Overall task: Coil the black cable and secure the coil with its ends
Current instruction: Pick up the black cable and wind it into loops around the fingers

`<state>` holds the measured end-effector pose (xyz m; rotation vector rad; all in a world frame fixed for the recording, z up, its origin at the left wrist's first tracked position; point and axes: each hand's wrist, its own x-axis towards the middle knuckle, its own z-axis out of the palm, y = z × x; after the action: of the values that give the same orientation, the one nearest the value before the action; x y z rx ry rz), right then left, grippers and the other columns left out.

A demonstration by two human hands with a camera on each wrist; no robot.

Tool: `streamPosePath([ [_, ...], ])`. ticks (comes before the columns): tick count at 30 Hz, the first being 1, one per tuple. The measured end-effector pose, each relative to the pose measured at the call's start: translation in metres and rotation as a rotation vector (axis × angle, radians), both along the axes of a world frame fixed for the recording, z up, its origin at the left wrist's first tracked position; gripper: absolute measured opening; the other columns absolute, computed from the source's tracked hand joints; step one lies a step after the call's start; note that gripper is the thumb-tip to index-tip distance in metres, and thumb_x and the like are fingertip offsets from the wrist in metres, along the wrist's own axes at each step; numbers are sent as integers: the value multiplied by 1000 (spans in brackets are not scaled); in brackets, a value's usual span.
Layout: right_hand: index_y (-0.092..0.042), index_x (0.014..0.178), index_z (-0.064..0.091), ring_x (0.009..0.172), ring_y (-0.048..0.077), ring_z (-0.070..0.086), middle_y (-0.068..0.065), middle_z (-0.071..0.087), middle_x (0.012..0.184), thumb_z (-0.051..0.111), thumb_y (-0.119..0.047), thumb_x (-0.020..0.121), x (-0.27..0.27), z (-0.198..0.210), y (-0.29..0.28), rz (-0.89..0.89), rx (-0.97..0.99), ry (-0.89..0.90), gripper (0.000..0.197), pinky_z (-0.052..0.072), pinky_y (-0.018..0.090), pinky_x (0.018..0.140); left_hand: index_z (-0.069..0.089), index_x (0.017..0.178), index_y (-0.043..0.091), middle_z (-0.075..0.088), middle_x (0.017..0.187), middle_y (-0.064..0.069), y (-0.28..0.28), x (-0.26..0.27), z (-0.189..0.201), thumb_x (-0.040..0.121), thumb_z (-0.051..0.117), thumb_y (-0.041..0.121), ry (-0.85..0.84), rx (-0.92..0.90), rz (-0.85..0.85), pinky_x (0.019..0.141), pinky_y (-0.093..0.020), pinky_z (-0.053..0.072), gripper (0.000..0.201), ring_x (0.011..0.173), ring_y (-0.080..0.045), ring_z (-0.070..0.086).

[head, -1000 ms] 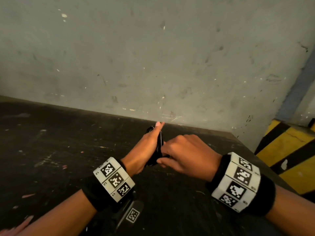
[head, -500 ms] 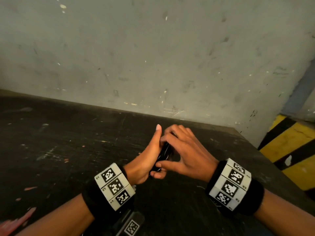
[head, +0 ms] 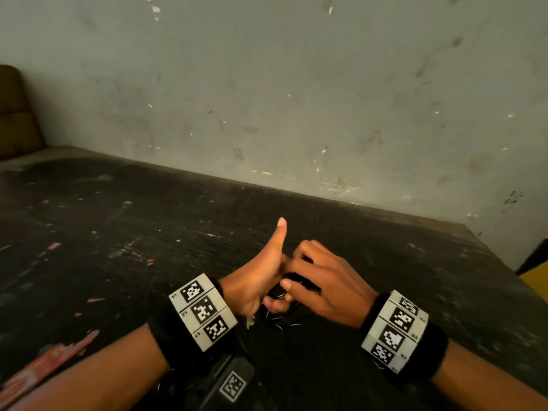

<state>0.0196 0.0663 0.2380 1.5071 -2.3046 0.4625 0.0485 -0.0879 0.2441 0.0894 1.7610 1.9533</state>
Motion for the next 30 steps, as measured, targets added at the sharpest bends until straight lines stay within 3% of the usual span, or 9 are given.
streamPosePath([
  [6, -14, 90, 62, 73, 18, 51, 9, 59, 86, 30, -34, 98, -9, -19, 1, 66, -71, 222, 38, 41, 29, 59, 57, 59, 12, 41, 47, -5, 1, -6, -2, 71, 10, 86, -56, -35, -49, 31, -15, 14, 88, 29, -11, 31],
  [11, -11, 80, 62, 70, 20, 46, 9, 62, 78, 27, -31, 99, -19, -34, -10, 110, -188, 296, 45, 35, 33, 62, 56, 51, 13, 41, 46, -4, -1, -4, -1, 72, 8, 85, -88, -96, -16, 28, -13, 14, 89, 26, -10, 30],
  [13, -10, 80, 61, 74, 20, 44, 9, 62, 79, 23, -31, 99, -22, -40, -17, 146, -216, 281, 47, 33, 32, 65, 53, 60, 6, 41, 46, -5, -5, -3, -3, 72, 10, 86, -119, -126, 6, 27, -11, 16, 92, 26, -10, 30],
  [15, -10, 79, 60, 75, 19, 42, 9, 62, 77, 21, -31, 100, -22, -45, -23, 183, -250, 257, 49, 31, 32, 66, 53, 81, 3, 41, 45, -5, -8, -3, -5, 72, 12, 87, -150, -156, 29, 27, -10, 18, 93, 25, -11, 31],
  [16, -9, 78, 60, 74, 18, 41, 9, 61, 75, 21, -31, 100, -23, -47, -26, 195, -270, 256, 50, 31, 32, 65, 52, 81, 2, 41, 45, -5, -9, -2, -6, 73, 11, 86, -155, -180, 37, 27, -10, 18, 93, 25, -11, 31],
  [19, -8, 74, 56, 68, 19, 38, 10, 57, 68, 22, -28, 100, -24, -54, -35, 237, -325, 249, 47, 30, 32, 62, 44, 58, 3, 42, 42, -5, -12, 1, -9, 80, 8, 78, -160, -269, 115, 26, -9, 16, 87, 22, -10, 33],
  [24, -10, 73, 49, 64, 16, 38, 10, 54, 65, 24, -27, 99, -23, -57, -55, 250, -406, 96, 40, 31, 29, 59, 48, 82, 5, 40, 44, -5, -23, 3, -8, 84, 10, 74, -134, -348, 252, 26, -9, 17, 79, 23, -10, 33],
  [30, -9, 72, 51, 64, 17, 43, 10, 56, 66, 22, -30, 99, -23, -51, -82, 259, -419, 12, 45, 32, 28, 56, 49, 86, 7, 41, 44, -4, -43, 10, 3, 90, 16, 65, -46, -363, 387, 26, -10, 16, 67, 25, -11, 34],
])
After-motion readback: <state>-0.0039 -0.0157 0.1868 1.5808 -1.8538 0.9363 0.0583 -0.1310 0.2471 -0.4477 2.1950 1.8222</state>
